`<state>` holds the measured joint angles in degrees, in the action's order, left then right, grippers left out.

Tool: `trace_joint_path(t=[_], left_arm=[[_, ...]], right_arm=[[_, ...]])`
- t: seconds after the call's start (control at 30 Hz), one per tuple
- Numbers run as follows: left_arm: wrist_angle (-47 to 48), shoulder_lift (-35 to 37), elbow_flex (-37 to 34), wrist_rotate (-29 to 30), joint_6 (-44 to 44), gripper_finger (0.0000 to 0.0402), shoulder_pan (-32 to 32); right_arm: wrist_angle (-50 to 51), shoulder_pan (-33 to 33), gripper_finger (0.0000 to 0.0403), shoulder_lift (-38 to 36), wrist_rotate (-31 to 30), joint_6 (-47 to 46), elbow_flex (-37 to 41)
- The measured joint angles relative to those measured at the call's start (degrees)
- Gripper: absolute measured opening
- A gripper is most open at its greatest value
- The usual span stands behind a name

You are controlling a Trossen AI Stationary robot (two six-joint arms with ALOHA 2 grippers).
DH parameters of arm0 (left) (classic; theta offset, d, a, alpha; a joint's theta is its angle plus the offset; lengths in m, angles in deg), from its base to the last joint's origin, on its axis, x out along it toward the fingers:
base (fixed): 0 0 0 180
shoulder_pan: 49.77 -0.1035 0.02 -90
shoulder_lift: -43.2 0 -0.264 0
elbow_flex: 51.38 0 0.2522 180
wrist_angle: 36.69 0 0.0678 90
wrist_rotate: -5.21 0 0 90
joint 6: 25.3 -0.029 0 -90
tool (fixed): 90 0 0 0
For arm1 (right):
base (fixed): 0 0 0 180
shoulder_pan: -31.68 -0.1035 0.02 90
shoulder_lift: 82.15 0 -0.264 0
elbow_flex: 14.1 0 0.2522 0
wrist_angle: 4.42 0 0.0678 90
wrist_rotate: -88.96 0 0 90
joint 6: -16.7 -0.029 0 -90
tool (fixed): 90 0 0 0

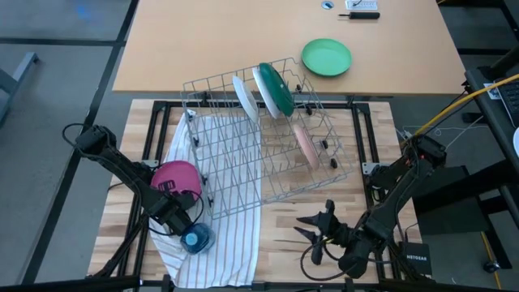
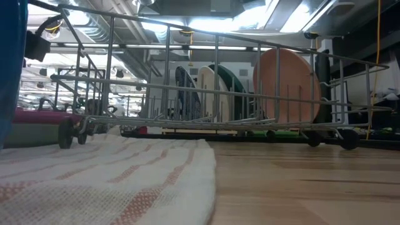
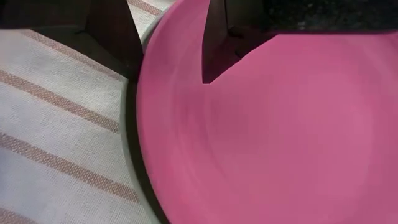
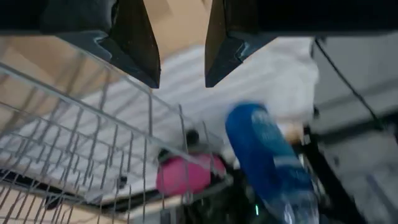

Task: Sort dishes
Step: Put the pink plate into the dish rack

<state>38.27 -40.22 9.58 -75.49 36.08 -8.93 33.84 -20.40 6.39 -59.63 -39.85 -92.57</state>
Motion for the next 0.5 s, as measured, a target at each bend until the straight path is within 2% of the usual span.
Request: trace_joint_path(t=[0.13,0.27,0.37,0.5], left_arm=[[-0.26,0.05,-0.50,-0.08,0.31,0.0150,0.00],[-0.31,0.05,-0.50,-0.10,-0.04,0.0142,0.00],[-0.36,0.05,-0.50,-0.13,-0.04,0.0112,0.00],[-0.38,0.05,-0.52,-0.96,-0.04,0.0054,0.00]], right_arm=[[-7.40,2.58,0.0129,2.86,0.40,0.79,0.00],[-12.38,6.80,0.0129,6.27,7.19,4.17,-0.02],[-14.97,9.94,0.0129,8.28,14.53,6.38,-0.02],[-16.74,13.22,0.0129,9.83,23.78,7.78,-0.02]])
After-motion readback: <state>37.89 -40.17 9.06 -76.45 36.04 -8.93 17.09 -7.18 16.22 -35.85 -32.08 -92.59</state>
